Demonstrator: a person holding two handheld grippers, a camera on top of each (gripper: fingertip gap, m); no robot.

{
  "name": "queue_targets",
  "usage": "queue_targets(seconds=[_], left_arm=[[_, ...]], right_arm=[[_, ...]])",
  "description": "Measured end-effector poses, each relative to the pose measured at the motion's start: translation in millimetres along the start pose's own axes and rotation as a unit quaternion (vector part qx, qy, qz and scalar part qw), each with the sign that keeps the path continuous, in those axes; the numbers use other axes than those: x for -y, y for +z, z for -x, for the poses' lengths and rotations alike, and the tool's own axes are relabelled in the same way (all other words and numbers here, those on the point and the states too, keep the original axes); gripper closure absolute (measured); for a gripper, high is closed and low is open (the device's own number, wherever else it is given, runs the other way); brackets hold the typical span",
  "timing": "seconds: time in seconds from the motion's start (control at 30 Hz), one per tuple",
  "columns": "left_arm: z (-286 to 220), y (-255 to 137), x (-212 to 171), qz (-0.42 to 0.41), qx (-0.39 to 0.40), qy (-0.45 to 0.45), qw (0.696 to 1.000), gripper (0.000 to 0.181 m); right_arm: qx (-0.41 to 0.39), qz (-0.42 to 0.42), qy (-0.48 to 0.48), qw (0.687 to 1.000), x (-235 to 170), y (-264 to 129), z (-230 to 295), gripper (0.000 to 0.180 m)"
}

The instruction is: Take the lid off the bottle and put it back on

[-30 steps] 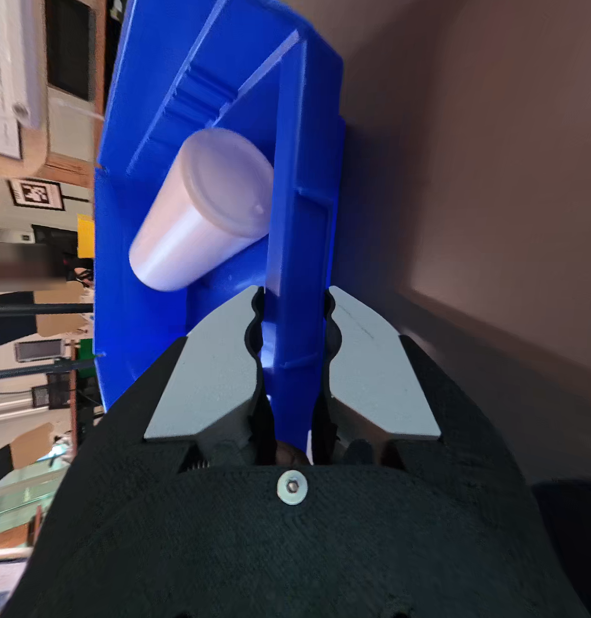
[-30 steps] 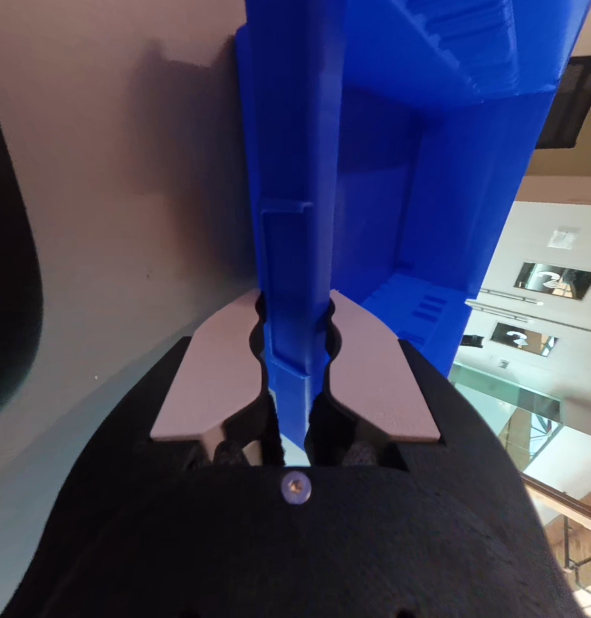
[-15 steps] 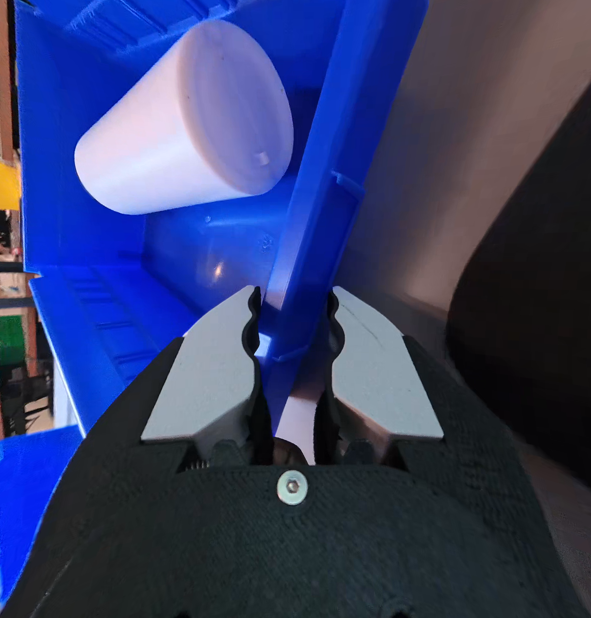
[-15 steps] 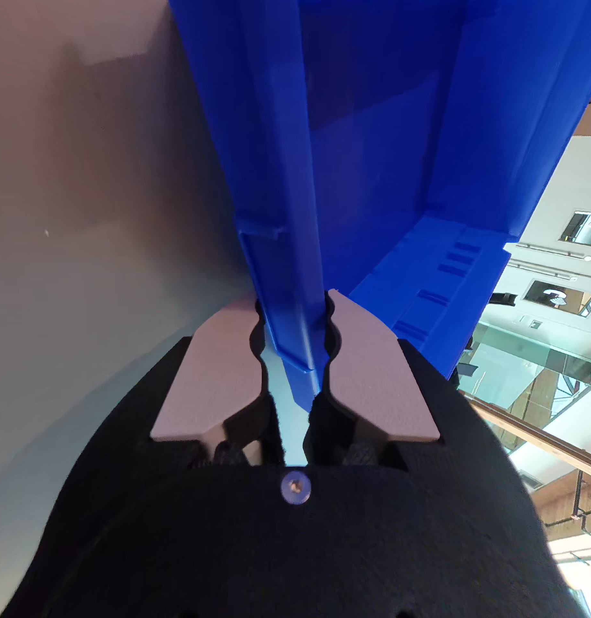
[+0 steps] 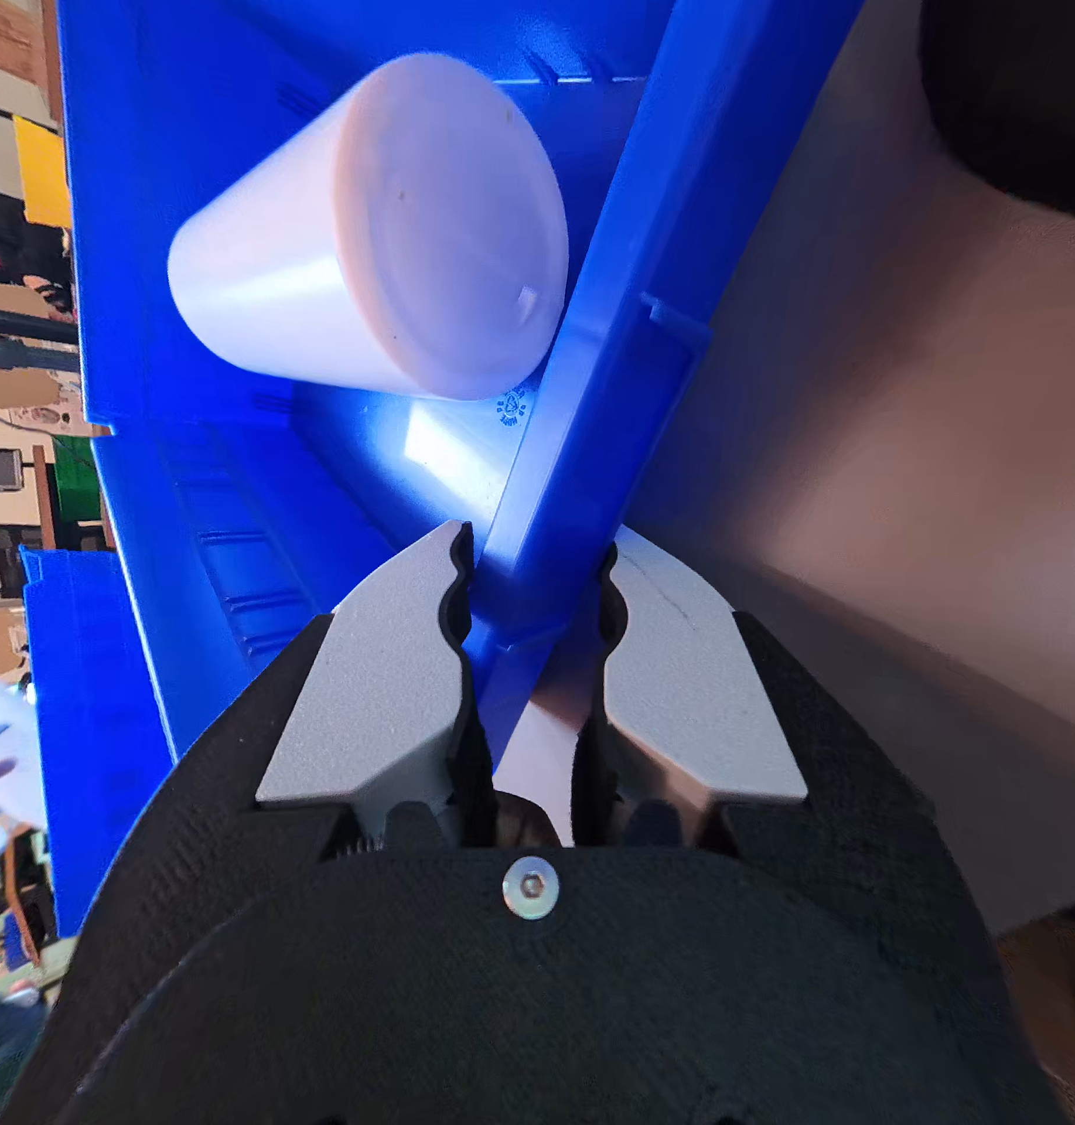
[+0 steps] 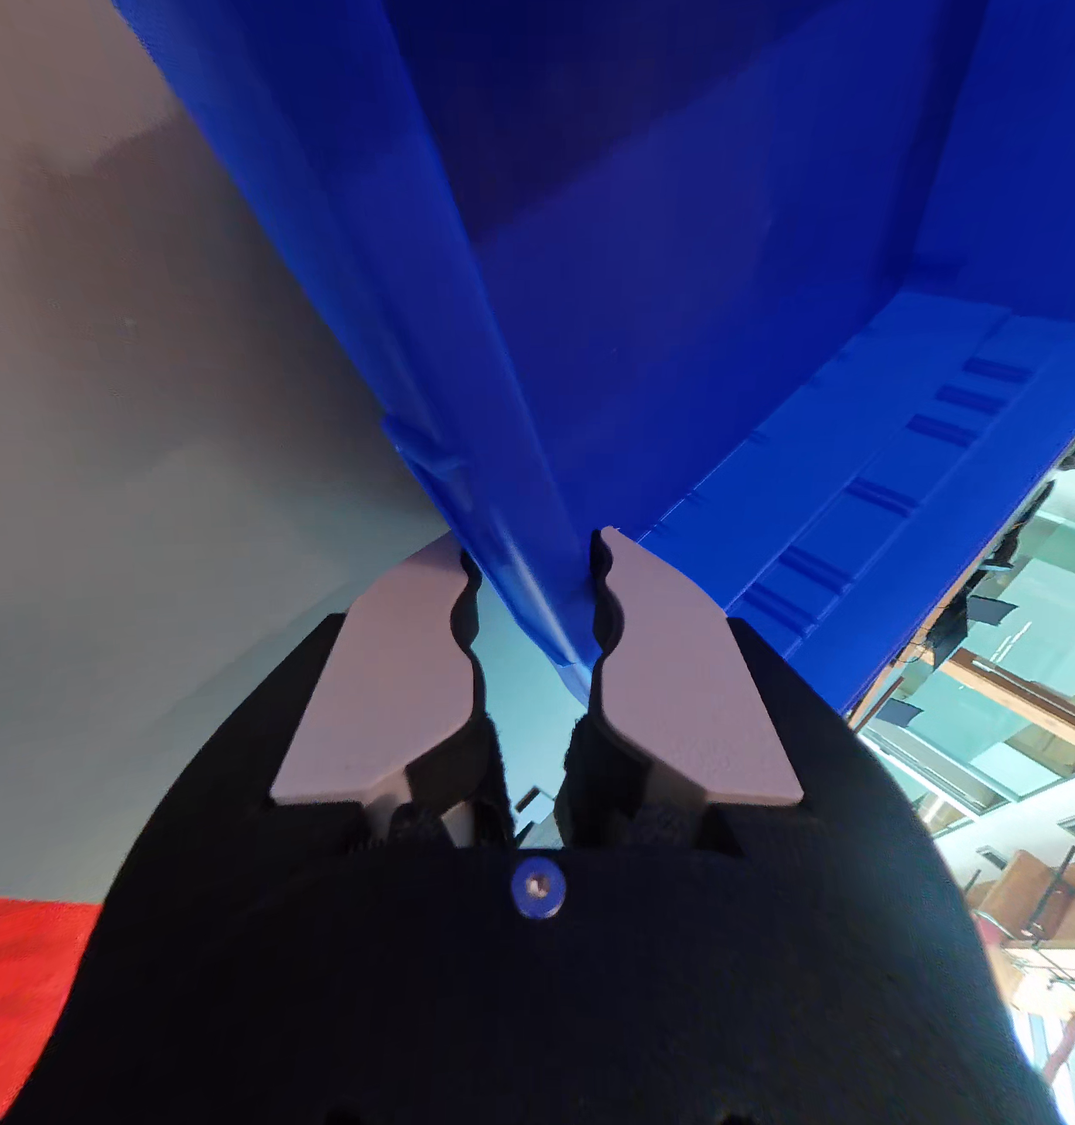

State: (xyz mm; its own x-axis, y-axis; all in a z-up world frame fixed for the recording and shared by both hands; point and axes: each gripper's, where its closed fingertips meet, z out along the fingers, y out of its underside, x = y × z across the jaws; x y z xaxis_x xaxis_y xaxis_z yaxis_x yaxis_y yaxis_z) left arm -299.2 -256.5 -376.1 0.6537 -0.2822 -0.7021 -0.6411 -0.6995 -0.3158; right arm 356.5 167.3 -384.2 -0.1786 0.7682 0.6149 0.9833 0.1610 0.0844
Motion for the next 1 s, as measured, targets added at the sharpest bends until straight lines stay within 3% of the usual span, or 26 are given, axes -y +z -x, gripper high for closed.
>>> queue_targets(seconds=[0.03, 0.3, 0.43, 0.57, 0.77, 0.9, 1.0], left_arm=[[-0.9, -2.6, -3.0, 0.003, 0.002, -0.002, 1.0, 0.142], [-6.2, -16.7, -16.4, 0.006, -0.005, -0.058, 0.998, 0.137], [-3.7, -40.8, 26.9, -0.112, -0.047, -0.154, 0.981, 0.13], [31.2, -58.0, 64.2, -0.201, 0.001, -0.217, 0.955, 0.124], [43.1, -28.7, 77.3, -0.167, 0.04, -0.17, 0.97, 0.124], [45.3, -7.8, 61.2, -0.114, 0.056, -0.136, 0.983, 0.124], [51.7, -4.7, 43.0, -0.094, 0.063, -0.166, 0.98, 0.117]], right_arm=[[0.006, 0.004, 0.0, 1.0, -2.5, -0.6, 1.6, 0.145], [0.047, -0.004, 0.018, 0.999, -4.6, -6.2, 10.5, 0.137], [0.072, -0.055, 0.04, 0.995, 8.2, -24.2, 10.5, 0.123], [0.059, -0.119, 0.05, 0.99, 27.1, -48.3, 0.2, 0.12], [0.039, -0.169, 0.031, 0.984, 49.8, -70.0, -5.1, 0.118], [0.026, -0.159, 0.014, 0.987, 52.4, -71.2, -6.4, 0.117], [0.021, -0.158, 0.014, 0.987, 52.5, -69.4, -7.6, 0.117]])
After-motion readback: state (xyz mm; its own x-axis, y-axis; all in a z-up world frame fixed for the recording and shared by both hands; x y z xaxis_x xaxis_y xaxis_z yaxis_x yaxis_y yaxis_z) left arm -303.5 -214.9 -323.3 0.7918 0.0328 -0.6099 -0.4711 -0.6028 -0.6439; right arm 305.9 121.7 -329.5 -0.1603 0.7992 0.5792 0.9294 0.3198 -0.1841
